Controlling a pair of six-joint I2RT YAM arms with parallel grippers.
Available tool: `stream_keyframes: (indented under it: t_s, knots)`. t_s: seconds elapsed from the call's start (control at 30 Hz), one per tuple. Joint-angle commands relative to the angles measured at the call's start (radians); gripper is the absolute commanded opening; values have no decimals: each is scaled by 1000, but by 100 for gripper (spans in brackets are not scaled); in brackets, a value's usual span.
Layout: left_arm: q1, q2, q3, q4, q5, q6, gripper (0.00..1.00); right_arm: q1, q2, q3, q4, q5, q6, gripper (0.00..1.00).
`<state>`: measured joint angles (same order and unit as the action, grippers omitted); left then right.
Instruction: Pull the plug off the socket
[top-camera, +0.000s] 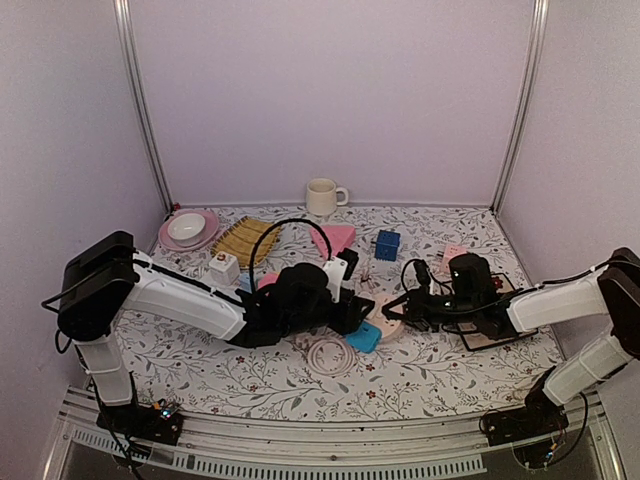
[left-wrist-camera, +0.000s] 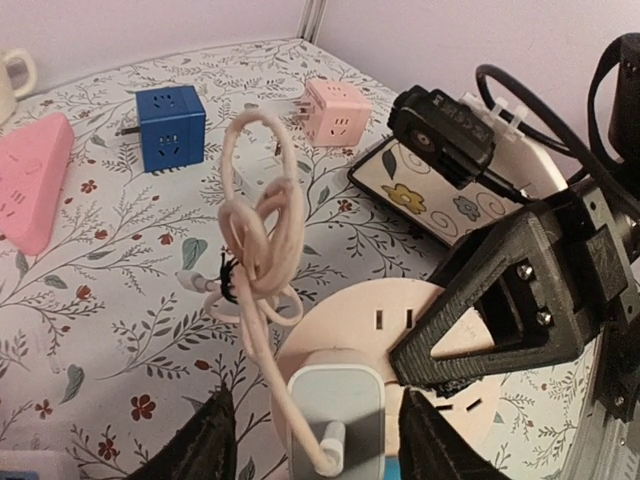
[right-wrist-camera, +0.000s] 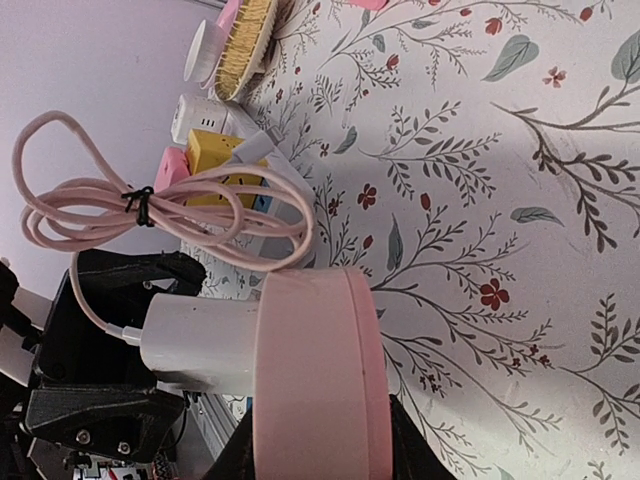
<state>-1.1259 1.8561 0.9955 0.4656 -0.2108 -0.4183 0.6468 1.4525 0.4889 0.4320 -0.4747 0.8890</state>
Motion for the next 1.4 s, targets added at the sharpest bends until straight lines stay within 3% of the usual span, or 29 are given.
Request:
stream_keyframes:
  t_s: [0.0, 0.4, 0.73, 1.03, 1.17, 1.37]
  knots:
    - [1, -13, 13, -19, 30, 0, 52, -4, -61, 17, -5, 13, -63, 3]
    - [5, 16, 70, -50, 92, -5, 37, -4, -74, 41, -76, 53, -128, 3]
    - [8, 39, 88, -88, 78, -12, 42, -4, -99, 48, -87, 62, -137, 3]
    - [10, 51, 92, -98, 82, -25, 39, -4, -139, 50, -130, 106, -175, 3]
    - [9, 50, 103, -93, 91, -21, 31, -4, -125, 54, -151, 112, -190, 3]
    - [9, 38, 118, -103, 106, -16, 5, -5, -109, 53, -190, 183, -190, 3]
